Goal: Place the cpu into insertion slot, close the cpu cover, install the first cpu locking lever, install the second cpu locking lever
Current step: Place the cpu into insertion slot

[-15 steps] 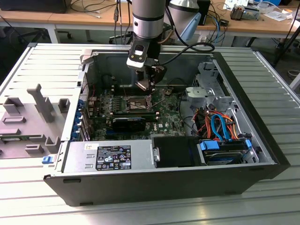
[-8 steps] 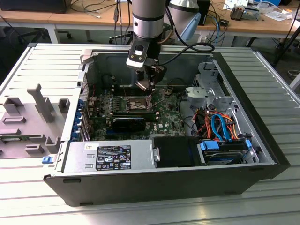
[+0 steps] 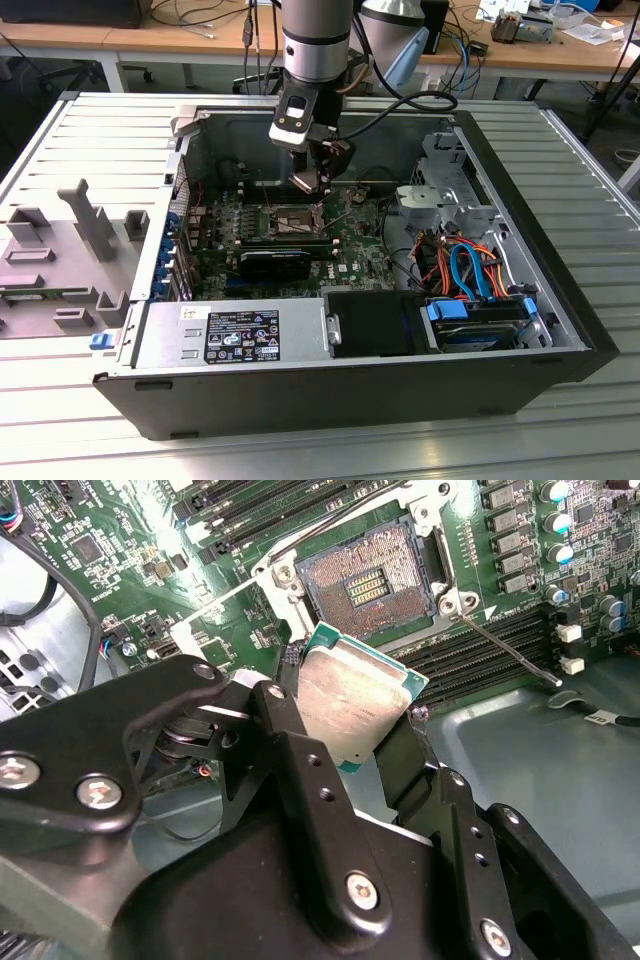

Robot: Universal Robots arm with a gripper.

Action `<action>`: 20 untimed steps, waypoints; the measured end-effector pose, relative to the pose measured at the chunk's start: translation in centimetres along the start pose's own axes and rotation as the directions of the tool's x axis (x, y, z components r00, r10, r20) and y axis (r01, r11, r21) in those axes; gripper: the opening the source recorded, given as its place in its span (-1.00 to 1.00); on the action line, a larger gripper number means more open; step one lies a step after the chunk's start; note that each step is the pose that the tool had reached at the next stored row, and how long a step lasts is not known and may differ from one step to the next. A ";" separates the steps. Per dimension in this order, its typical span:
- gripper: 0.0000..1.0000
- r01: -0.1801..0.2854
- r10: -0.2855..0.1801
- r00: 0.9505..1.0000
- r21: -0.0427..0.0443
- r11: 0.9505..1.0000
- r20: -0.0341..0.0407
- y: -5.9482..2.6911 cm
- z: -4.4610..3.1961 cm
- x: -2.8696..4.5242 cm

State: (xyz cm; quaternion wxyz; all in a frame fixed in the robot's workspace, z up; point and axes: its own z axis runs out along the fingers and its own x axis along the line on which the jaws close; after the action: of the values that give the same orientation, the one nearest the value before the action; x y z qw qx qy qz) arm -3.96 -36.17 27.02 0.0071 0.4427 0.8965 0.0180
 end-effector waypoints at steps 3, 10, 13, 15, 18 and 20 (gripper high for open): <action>0.09 -0.003 0.003 1.000 0.000 1.000 0.000 0.00 0.00 0.00; 0.09 -0.008 0.008 1.000 0.000 1.000 0.000 0.00 0.01 0.00; 0.09 -0.011 0.011 1.000 0.000 1.000 0.000 0.00 0.01 0.00; 0.09 -0.013 0.013 1.000 0.000 1.000 0.000 0.00 0.02 0.00; 0.09 -0.016 0.016 1.000 0.000 1.000 0.001 0.00 0.02 0.00; 0.09 -0.017 0.017 1.000 0.000 1.000 0.001 0.00 0.02 0.00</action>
State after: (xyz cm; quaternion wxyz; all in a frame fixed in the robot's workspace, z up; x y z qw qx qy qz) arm -3.96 -36.17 27.00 0.0072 0.4503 0.8927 0.0179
